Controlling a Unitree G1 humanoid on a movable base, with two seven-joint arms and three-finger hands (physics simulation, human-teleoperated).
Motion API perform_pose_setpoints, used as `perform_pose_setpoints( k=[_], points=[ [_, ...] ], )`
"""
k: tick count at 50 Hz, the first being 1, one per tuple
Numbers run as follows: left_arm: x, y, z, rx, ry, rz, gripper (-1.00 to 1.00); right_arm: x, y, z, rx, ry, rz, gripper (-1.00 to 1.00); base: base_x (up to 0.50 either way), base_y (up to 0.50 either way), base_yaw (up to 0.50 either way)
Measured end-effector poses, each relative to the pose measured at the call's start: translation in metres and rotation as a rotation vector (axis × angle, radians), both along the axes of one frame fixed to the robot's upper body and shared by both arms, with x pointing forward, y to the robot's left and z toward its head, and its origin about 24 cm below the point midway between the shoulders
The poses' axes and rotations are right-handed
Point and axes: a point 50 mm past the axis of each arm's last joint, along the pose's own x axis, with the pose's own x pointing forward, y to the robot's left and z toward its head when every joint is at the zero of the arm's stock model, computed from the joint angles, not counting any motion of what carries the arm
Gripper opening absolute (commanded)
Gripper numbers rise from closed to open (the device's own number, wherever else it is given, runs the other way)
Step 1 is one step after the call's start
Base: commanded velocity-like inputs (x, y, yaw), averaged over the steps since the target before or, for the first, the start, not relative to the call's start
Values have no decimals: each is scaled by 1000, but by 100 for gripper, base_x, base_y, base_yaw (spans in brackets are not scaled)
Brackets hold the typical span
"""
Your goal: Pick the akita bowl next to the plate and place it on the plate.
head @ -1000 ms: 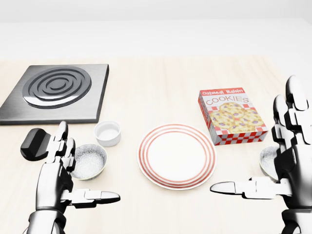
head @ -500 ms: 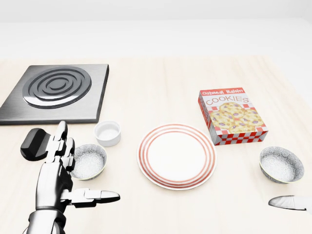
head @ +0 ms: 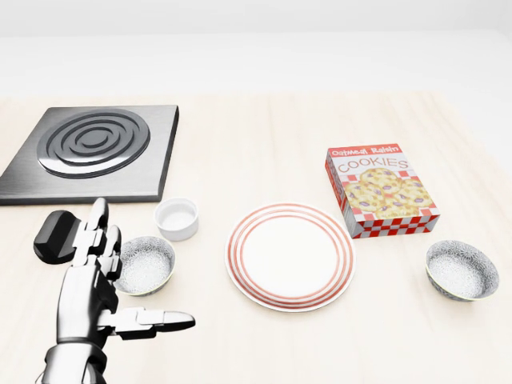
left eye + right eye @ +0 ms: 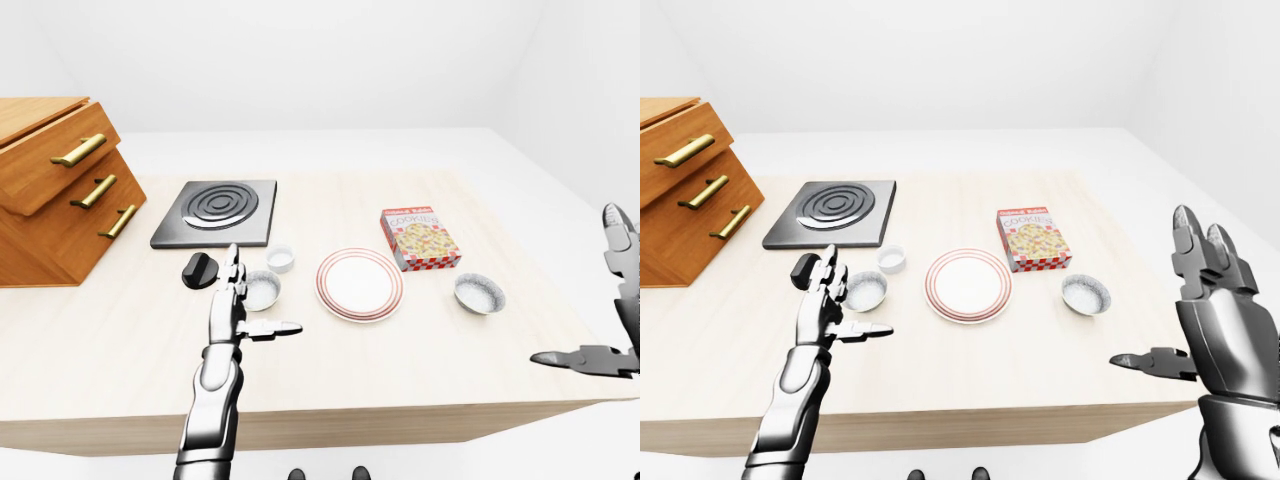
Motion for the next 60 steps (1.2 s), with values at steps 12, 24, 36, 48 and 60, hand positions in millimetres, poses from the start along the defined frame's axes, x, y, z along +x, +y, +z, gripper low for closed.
perform_pose_setpoints(
  k=[12, 24, 36, 48, 60],
  points=[
    [1, 1, 0, -17, 8, 4, 100, 7, -18, -29, -100, 40, -201, 100, 0, 0, 0],
    [1, 1, -2, -22, 10, 5, 100, 24, -19, -58, -180, 36, -275, 100, 0, 0, 0],
    [1, 1, -1, -24, 11, 6, 100, 40, -16, -79, -244, 20, -278, 100, 0, 0, 0],
    [1, 1, -1, -27, 12, 6, 100, 55, -8, -97, -322, 29, -243, 100, 0, 0, 0],
    [1, 1, -1, -28, 12, 6, 100, 65, 0, -114, -392, 46, -199, 100, 0, 0, 0]
  ],
)
